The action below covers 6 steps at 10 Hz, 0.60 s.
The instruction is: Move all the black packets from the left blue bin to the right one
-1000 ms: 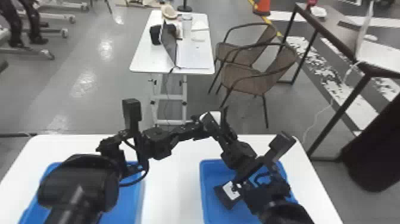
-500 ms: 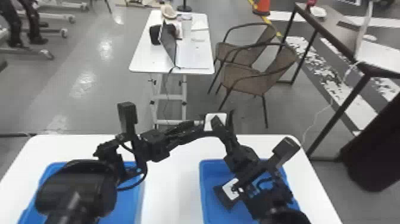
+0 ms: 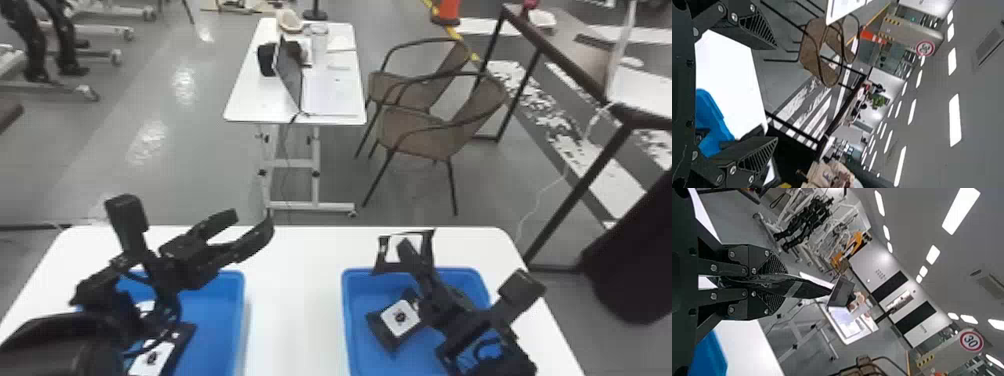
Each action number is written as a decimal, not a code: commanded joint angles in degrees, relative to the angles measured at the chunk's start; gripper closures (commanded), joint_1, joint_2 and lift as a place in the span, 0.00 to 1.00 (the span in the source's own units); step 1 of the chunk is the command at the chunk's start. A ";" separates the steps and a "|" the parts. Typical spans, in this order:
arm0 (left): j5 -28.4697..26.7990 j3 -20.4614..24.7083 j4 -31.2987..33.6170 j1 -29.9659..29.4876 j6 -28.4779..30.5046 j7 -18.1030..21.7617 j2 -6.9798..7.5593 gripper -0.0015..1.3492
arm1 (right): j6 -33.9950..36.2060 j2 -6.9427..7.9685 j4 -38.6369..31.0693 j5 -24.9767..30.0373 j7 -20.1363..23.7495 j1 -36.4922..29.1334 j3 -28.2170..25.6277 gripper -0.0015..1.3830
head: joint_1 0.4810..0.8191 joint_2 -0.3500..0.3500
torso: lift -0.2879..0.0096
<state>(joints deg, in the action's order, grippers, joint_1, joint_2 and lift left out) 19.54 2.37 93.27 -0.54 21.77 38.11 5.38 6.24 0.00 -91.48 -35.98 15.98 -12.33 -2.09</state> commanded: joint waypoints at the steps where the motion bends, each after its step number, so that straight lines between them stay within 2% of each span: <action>1: 0.23 6.07 4.91 -4.47 0.91 -0.76 0.68 0.11 | 3.34 0.05 1.57 0.12 -0.60 -1.39 -3.00 0.86 | 0.63 0.41 | 0.97; 2: 0.50 9.05 7.19 -6.49 3.55 -1.73 0.33 0.11 | 4.30 0.05 3.50 0.12 -0.87 -1.47 -4.50 0.85 | 0.63 0.43 | 0.97; 3: 0.14 10.81 8.69 -7.98 3.37 -3.22 -0.37 0.11 | 4.57 0.05 6.23 -0.14 -0.87 -0.95 -5.55 0.82 | 0.63 0.47 | 0.97; 5: 0.32 12.92 9.56 -9.65 2.84 -3.40 -2.22 0.11 | 3.86 0.05 11.68 1.62 -0.95 1.43 -6.61 0.81 | 0.63 0.50 | 0.97; 6: 0.58 13.27 9.92 -9.83 3.81 -3.40 -2.57 0.11 | 3.60 0.05 13.44 2.67 -1.83 2.22 -7.75 0.79 | 0.63 0.51 | 0.97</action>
<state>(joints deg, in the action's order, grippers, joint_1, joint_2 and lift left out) 20.03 15.37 103.00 -10.20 25.18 34.72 3.06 10.01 0.00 -79.11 -33.91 14.21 -10.57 -9.28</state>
